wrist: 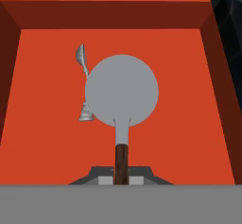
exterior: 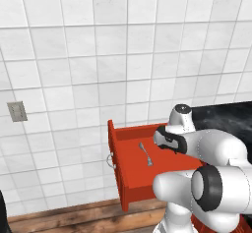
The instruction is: Organize the utensils by type. Pick up the wooden spoons from the counter and place them in the open cabinet. Then pick up the metallic utensils from the counter and place them in the open drawer.
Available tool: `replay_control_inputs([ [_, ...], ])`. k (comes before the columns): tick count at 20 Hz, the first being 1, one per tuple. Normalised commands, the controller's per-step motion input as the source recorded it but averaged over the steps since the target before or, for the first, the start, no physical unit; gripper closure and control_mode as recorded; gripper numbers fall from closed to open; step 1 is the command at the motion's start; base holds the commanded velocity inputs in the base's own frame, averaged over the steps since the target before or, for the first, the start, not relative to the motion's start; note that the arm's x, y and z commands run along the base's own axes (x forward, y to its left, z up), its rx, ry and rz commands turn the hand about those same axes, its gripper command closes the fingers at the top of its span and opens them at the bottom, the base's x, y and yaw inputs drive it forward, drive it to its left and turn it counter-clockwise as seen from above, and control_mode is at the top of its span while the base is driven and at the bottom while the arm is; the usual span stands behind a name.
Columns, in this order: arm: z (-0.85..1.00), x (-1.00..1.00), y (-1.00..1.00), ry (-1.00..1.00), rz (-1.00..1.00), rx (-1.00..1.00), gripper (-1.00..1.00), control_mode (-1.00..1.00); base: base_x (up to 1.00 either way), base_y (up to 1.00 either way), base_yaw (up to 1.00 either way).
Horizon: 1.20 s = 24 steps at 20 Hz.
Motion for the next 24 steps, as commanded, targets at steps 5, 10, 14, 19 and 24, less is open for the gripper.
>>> replay_control_inputs([
  [5, -0.48, 0.12, -0.07, 0.00, 0.00, 0.07, 1.00, -1.00, 0.00, 0.00, 0.00],
  [10, -0.51, 0.09, -0.01, 0.00, 0.00, 0.04, 1.00, -1.00, 0.00, 0.00, 0.00],
  [14, -0.52, 0.09, 0.00, 0.00, 0.00, 0.00, 1.00, -1.00, 0.00, 0.00, 0.00],
  [19, -0.44, 0.20, 0.00, 0.00, 0.00, 0.00, 1.00, -1.00, 0.00, 0.00, 0.00],
  [24, -0.34, 0.22, 0.00, 0.01, 0.00, 0.00, 1.00, -1.00, 0.00, 0.00, 0.00],
])
